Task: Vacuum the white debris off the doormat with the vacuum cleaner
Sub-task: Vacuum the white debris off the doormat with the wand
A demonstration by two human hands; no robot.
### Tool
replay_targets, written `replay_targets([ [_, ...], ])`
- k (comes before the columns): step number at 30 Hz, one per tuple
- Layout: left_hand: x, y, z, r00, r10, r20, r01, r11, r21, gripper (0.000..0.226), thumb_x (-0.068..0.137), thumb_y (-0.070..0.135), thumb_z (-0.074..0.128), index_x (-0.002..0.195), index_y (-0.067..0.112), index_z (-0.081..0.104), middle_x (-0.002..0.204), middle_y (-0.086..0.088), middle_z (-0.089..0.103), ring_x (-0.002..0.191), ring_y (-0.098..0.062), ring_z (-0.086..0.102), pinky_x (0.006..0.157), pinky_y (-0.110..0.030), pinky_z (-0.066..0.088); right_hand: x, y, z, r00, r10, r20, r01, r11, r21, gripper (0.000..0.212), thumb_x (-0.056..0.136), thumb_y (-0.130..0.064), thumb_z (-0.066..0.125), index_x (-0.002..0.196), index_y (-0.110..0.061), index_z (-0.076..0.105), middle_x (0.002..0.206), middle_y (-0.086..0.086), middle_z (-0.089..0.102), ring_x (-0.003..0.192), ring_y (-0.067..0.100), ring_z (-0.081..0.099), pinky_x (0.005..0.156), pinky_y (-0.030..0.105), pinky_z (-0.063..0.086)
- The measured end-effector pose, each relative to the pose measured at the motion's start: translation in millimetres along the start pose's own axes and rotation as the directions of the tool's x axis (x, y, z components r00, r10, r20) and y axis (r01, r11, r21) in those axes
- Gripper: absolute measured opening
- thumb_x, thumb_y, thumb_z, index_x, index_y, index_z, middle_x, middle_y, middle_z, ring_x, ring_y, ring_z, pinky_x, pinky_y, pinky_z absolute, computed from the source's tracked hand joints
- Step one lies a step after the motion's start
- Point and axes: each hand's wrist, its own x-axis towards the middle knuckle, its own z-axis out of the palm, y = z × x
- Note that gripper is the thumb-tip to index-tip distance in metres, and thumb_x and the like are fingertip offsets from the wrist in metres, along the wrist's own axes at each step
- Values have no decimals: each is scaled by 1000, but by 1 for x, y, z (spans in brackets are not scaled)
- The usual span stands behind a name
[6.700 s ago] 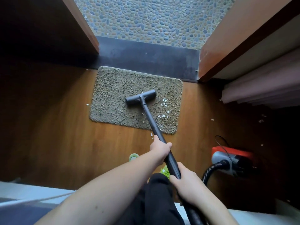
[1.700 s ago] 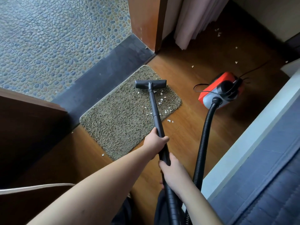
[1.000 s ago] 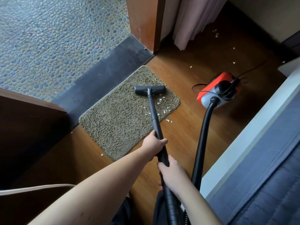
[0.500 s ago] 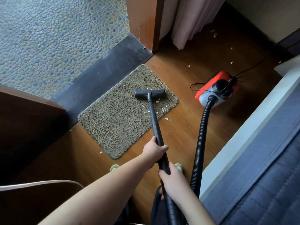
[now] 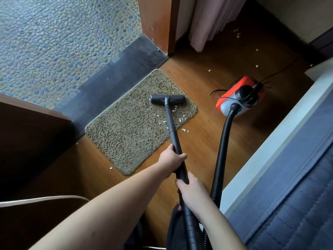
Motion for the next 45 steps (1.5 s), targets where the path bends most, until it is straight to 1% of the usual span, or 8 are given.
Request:
replay_targets([
  [7,13,18,-21,1000,16,-18,-15,998,65,34,86,35,62,113,19,49,104,-7,67,89,-25,67,72,-39,61,27,-17,7,999,4,-38,-3,1000,16,16,96,-25,47,108,-19,54,74,5,61,52,20,66,51,33,59],
  [10,15,21,-28,1000,5,-12,-4,996,86,37,85,36,62,115,17,52,101,-9,67,88,-28,68,70,-46,61,34,-21,14,998,10,-55,-12,1000,-29,21,93,-31,46,110,-23,53,88,6,66,64,23,71,62,39,62],
  [15,10,11,-31,1000,7,-8,-7,997,73,44,85,33,63,123,17,51,101,-9,67,89,-27,69,72,-45,61,27,-17,25,998,36,-41,-37,999,-7,27,97,-29,45,122,-22,50,92,10,67,55,18,67,56,35,62],
  [27,-17,-20,-14,999,10,44,-12,999,48,58,86,29,63,138,15,43,103,-4,60,95,-26,67,77,-39,60,-9,13,38,996,67,-62,-68,998,-15,23,97,-27,47,119,-23,50,72,7,62,45,18,62,54,37,60],
  [32,-23,-33,-10,999,12,52,-17,995,99,38,86,30,64,119,26,46,103,-2,58,88,-21,61,76,-33,58,-16,27,52,995,75,-69,-76,997,-10,27,91,-35,49,117,-25,51,72,1,59,60,27,68,64,48,61],
  [34,-25,-38,-10,999,12,49,-17,994,104,44,86,30,64,126,25,47,102,0,56,87,-20,59,75,-30,56,-18,29,57,995,85,-60,-85,996,-4,30,89,-37,50,117,-28,51,76,1,59,66,29,70,66,50,60],
  [39,-24,-42,-18,998,30,54,-38,987,154,57,88,30,63,139,15,44,100,0,55,85,-20,57,72,-28,51,-24,20,63,994,101,-40,-97,990,104,25,97,-28,50,121,-25,50,73,6,61,50,21,63,51,34,58],
  [45,-17,-32,-39,996,55,63,-62,992,107,58,91,28,61,145,19,40,105,-2,58,86,-19,58,66,-26,49,12,24,89,990,98,-100,-84,988,133,54,70,-56,45,118,-32,51,93,8,67,90,38,69,79,53,59],
])
